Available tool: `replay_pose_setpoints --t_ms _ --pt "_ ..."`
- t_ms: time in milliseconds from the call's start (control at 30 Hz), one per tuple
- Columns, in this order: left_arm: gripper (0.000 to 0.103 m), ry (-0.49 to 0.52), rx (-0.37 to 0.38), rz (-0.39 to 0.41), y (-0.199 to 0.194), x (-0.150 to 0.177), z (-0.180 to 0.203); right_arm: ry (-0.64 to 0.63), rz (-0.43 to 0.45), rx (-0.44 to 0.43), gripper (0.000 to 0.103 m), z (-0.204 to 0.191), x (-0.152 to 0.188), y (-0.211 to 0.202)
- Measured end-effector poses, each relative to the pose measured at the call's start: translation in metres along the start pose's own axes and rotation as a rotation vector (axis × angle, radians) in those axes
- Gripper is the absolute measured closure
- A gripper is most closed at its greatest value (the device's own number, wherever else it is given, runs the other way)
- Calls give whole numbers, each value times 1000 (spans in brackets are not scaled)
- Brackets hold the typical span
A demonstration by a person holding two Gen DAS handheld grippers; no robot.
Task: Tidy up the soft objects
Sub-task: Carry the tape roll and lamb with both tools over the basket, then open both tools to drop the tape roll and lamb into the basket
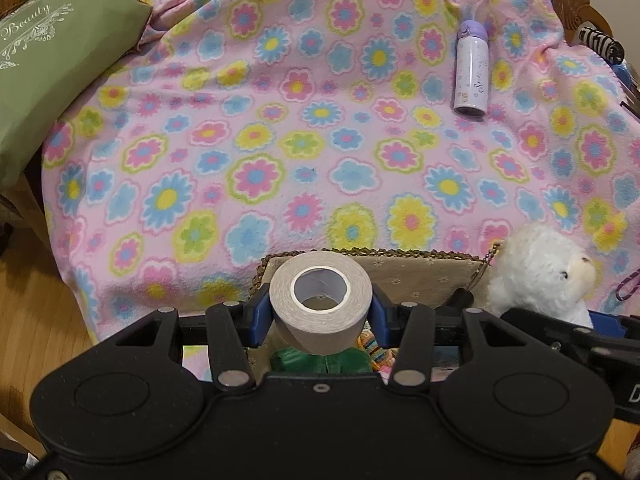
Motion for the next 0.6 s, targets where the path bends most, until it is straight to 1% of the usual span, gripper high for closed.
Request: replay_pose_setpoints --t_ms 333,600 --pt "55 6 19 -18 8 -5 2 -31 16 15 40 -3 -11 3" --pt "55 9 46 -66 24 -9 1 -35 -26 34 39 -4 -20 24"
Point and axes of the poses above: each gripper's, at about its wrist camera, not at the fingertips, and y roughly the way its jaws point, z to its right, x to its underside, the point moved 6 cm from there along y, roughly the way its jaws point, and after that the axes turned 13 degrees about y, right-handed, at the moved point
